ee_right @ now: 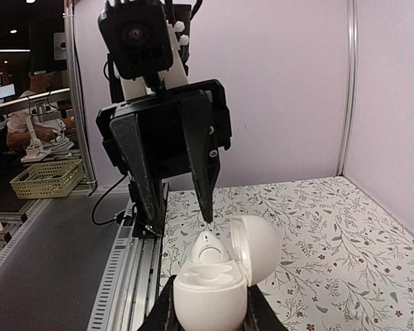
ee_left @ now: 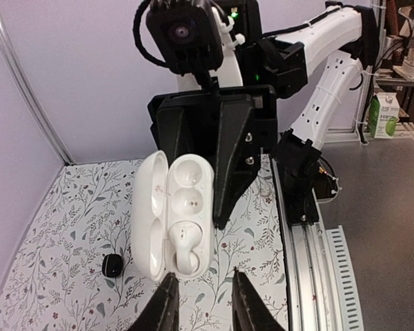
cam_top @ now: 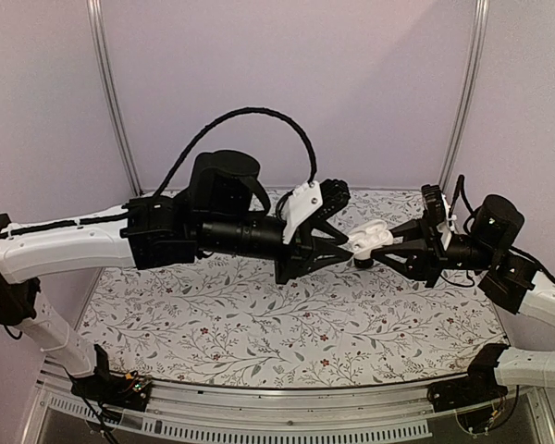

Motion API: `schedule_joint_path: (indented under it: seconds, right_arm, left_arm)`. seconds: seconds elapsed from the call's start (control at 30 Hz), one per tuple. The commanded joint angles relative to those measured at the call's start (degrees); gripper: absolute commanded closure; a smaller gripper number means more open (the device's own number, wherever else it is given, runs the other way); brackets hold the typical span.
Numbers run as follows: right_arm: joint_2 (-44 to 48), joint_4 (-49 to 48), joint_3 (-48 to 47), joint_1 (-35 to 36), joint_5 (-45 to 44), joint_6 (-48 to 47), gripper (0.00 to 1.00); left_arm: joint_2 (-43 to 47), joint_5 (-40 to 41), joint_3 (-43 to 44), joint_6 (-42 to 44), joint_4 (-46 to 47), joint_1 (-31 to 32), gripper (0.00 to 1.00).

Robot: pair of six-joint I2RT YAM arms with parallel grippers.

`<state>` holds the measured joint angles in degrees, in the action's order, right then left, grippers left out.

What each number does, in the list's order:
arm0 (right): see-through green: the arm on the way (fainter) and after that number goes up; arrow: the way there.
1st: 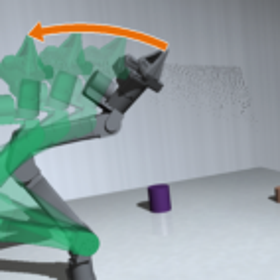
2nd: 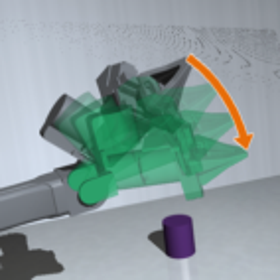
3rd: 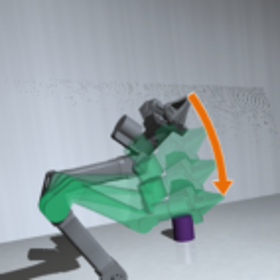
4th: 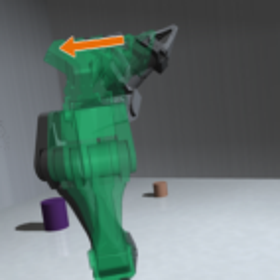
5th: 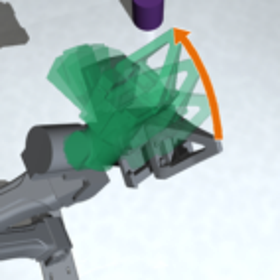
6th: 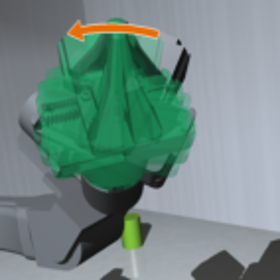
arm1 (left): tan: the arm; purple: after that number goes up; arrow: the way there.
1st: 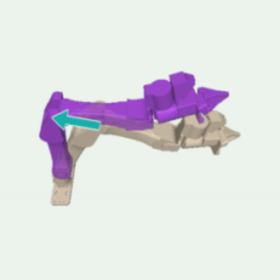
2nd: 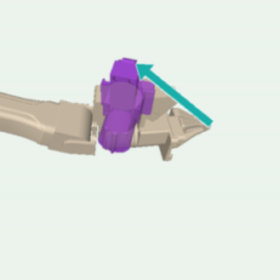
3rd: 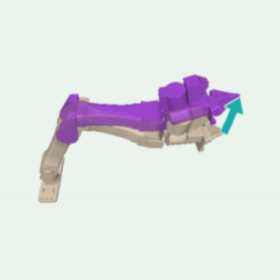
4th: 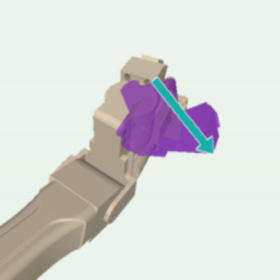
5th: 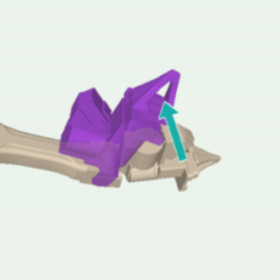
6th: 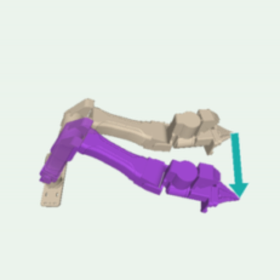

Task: Insert the wireless bluetooth earbuds into the charging case
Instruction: Insert the left earbud into the left side groove of the charging case, then adjust the left earbud in the left side groove of the charging case.

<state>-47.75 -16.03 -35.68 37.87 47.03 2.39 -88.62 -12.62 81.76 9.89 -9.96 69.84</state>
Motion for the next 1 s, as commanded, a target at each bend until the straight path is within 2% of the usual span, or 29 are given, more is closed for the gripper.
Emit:
schedule_joint_path:
  seconds: [0.0, 0.13, 0.5, 0.97]
  right_arm:
    - [0.0, -1.8, 0.0, 0.4, -0.3, 0.9, 1.0]
    - [-0.4, -1.9, -0.2, 0.4, 0.4, 1.0, 1.0]
    - [-1.3, -1.9, -0.5, 0.4, 1.5, 1.4, 1.0]
    - [-1.4, -2.0, -0.4, 0.5, 2.9, 1.7, 1.0]
  left_arm:
    - [5.1, 1.7, -3.1, 2.2, 2.8, 0.9, 0.76]
    - [5.3, 2.5, -3.1, 3.5, 2.3, 1.1, 0.81]
    - [1.6, 3.3, -1.2, 3.8, 2.4, 2.4, 0.88]
    - [0.2, 8.6, -0.6, 4.0, 2.2, 2.5, 0.88]
